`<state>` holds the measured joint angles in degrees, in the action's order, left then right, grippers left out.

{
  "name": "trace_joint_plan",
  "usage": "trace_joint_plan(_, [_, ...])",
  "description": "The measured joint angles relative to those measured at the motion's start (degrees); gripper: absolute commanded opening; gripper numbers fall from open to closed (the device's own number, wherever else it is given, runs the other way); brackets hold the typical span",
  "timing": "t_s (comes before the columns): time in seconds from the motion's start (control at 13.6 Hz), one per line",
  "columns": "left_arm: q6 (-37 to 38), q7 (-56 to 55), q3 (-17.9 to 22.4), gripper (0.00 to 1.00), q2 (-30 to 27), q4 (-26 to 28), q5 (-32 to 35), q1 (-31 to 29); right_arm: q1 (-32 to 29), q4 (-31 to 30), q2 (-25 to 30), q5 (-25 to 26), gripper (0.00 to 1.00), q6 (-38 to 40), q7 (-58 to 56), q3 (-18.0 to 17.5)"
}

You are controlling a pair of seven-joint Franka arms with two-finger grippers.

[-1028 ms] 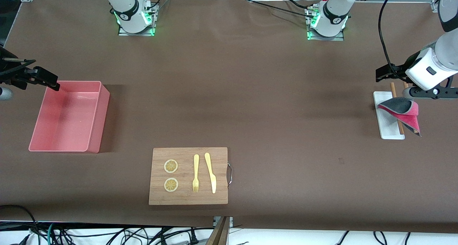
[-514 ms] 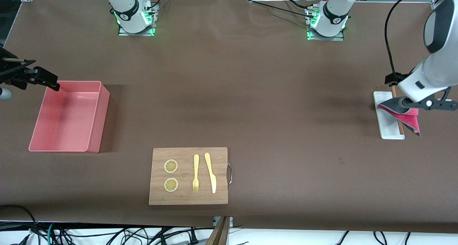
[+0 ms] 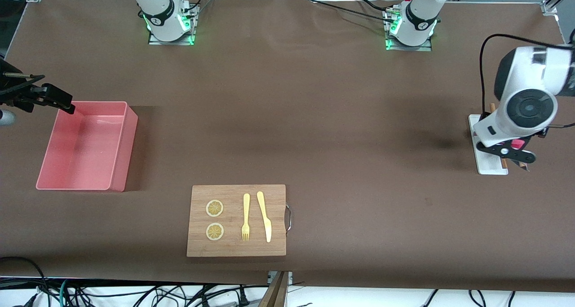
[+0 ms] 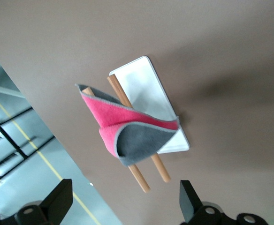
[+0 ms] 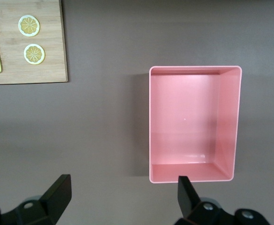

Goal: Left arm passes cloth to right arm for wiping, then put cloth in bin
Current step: 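Lower the left gripper onto the pink-grey cloth and grasp it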

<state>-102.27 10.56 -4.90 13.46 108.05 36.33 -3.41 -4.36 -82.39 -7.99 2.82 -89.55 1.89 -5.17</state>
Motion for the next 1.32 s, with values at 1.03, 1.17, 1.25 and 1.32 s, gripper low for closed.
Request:
trace_joint_plan(1.03, [-20.79, 7.80, -0.11, 0.65, 0.12, 15.35, 17.62, -9.42, -0.02, 0.00, -0.06, 0.00, 1.00, 0.00, 0.00, 0.06])
trace_joint_plan(1.17, [-21.06, 7.82, -0.10, 0.42, 0.52, 15.36, 17.74, -9.50, -0.02, 0.00, -0.06, 0.00, 1.00, 0.00, 0.00, 0.06])
trace_joint_plan(1.25, [-21.19, 7.82, -0.10, 0.35, 0.65, 15.36, 17.80, -9.55, -0.02, 0.00, -0.07, 0.00, 1.00, 0.00, 0.00, 0.06])
trace_joint_plan(1.32, [-21.28, 7.83, -0.10, 0.34, 0.75, 15.35, 17.82, -9.59, -0.02, 0.00, -0.11, 0.00, 1.00, 0.00, 0.00, 0.06])
